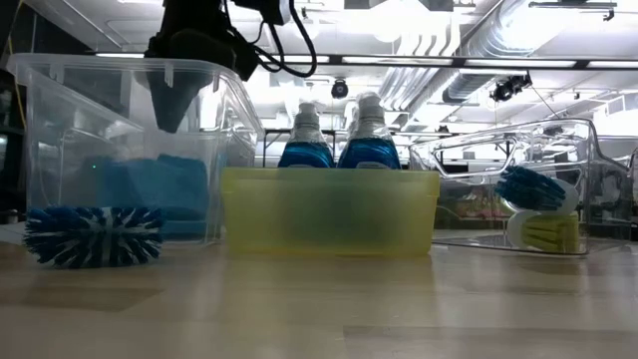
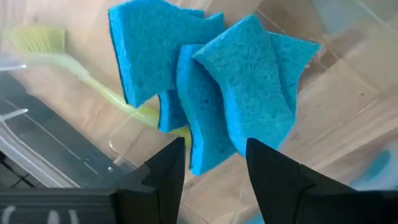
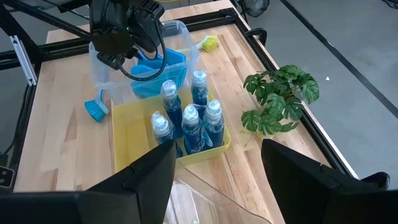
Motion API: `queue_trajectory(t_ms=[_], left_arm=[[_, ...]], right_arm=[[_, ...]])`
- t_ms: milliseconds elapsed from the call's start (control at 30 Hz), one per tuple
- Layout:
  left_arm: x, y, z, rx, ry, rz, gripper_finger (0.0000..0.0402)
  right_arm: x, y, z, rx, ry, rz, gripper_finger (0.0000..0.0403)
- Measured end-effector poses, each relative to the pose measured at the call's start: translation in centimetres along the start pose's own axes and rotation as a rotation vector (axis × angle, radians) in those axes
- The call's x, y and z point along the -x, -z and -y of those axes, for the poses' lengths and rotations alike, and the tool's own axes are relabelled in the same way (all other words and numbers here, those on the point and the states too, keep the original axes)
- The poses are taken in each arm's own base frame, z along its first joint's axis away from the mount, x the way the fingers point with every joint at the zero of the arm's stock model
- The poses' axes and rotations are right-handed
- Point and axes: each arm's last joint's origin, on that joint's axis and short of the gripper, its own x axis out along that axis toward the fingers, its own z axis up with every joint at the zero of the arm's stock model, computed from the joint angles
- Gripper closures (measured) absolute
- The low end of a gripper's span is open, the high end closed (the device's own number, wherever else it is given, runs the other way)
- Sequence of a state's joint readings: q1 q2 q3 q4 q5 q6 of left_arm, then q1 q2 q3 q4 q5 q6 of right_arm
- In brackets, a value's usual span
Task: Pick & Place Kitchen Sink Supplies
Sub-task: Put the yellow toilet brush into the transparent bin
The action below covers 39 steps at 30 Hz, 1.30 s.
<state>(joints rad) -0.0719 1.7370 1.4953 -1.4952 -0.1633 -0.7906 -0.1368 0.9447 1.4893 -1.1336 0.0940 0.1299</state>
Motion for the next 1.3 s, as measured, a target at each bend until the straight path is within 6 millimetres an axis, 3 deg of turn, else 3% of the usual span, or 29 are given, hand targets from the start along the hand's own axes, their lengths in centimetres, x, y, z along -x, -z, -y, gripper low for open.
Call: queue_trajectory(t_ms=[233, 333, 800, 900, 1100, 1300], left_arm=[[2.2, -0.5, -0.9, 0.023, -0.007, 0.037, 0.0238], [3.4, -0.9, -2.2, 0.064, 0.009, 0.089, 0.0238], [6.4, -1.3, -12.4, 0.480, 0.054, 0.224, 0.0237], [6.1, -1.8, -14.1, 0.545, 0.041, 0.220, 0.0218], [5.0, -2.9, -17.3, 0.680, 0.039, 0.164, 0.0145], [0.5, -3.0, -20.1, 0.756, 0.036, -0.028, 0.0115]], right_arm=[[0.0, 0.0, 0.0, 0.008, 0.000, 0.000, 0.0171], [0.0, 0.0, 0.0, 0.008, 0.001, 0.000, 0.0171], [0.0, 0.3, 0.1, -0.007, 0.008, -0.034, 0.0171], [0.0, 0.3, 0.0, -0.008, 0.007, -0.031, 0.0171], [0.1, 0.4, 0.1, -0.007, 0.008, -0.036, 0.0171], [0.1, 0.4, 0.1, -0.007, 0.008, -0.034, 0.0171]])
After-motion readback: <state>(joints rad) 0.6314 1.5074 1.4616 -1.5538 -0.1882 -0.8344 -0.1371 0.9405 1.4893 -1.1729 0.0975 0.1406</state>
